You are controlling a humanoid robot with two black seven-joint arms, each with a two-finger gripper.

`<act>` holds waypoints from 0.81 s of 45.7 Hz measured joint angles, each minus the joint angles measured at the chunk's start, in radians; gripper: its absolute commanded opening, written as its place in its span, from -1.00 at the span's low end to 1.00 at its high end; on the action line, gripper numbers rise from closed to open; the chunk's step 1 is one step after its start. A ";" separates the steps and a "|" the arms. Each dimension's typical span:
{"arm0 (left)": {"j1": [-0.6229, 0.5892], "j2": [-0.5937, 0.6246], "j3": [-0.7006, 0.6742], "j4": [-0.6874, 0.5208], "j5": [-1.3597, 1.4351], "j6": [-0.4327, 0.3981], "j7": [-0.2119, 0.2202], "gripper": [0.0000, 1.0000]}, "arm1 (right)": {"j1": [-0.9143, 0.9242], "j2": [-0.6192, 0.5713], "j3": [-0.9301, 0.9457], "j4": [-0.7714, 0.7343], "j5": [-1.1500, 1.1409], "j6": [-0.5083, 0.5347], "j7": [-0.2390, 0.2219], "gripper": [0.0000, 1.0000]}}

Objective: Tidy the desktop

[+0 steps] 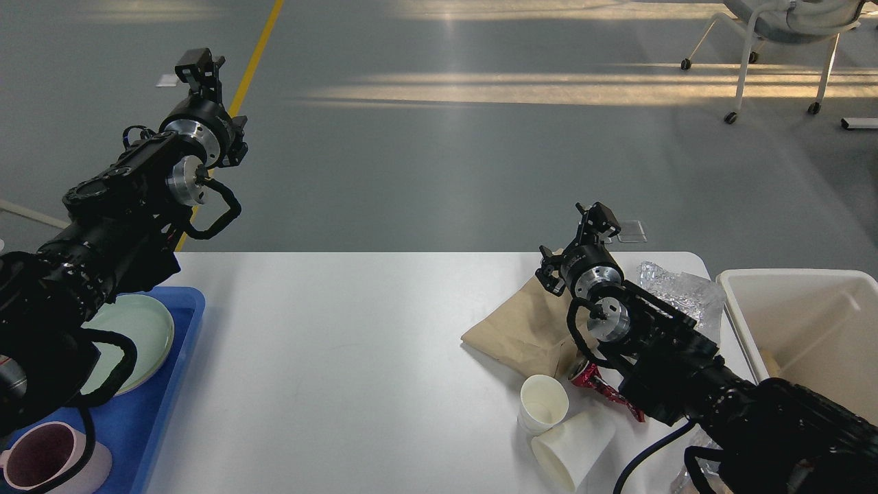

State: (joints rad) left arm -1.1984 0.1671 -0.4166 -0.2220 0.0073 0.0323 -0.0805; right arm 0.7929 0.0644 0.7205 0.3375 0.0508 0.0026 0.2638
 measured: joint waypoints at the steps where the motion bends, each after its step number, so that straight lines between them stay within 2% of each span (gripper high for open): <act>1: 0.000 -0.003 0.000 0.000 0.000 0.000 0.000 0.93 | 0.000 0.000 0.000 0.000 0.000 0.000 0.000 1.00; 5: 0.002 -0.010 -0.003 -0.001 0.000 -0.002 -0.002 0.95 | 0.000 0.000 0.000 0.000 0.000 0.000 0.000 1.00; 11: 0.005 -0.017 -0.026 -0.001 -0.012 -0.003 -0.035 0.95 | 0.000 0.000 0.000 0.000 0.000 0.000 0.000 1.00; 21: 0.037 -0.048 -0.086 -0.001 -0.022 -0.002 -0.062 0.95 | 0.000 0.000 0.000 0.000 0.000 0.000 0.000 1.00; 31: 0.077 -0.067 -0.092 0.000 -0.023 -0.001 -0.132 0.95 | 0.000 0.000 0.000 0.000 0.000 0.001 0.000 1.00; 37: 0.082 -0.084 -0.092 0.000 -0.023 -0.001 -0.152 0.96 | 0.000 0.000 0.000 0.000 0.000 0.001 0.000 1.00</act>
State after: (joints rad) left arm -1.1164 0.0836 -0.5083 -0.2222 -0.0154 0.0308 -0.2328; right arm 0.7930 0.0644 0.7207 0.3375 0.0508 0.0031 0.2638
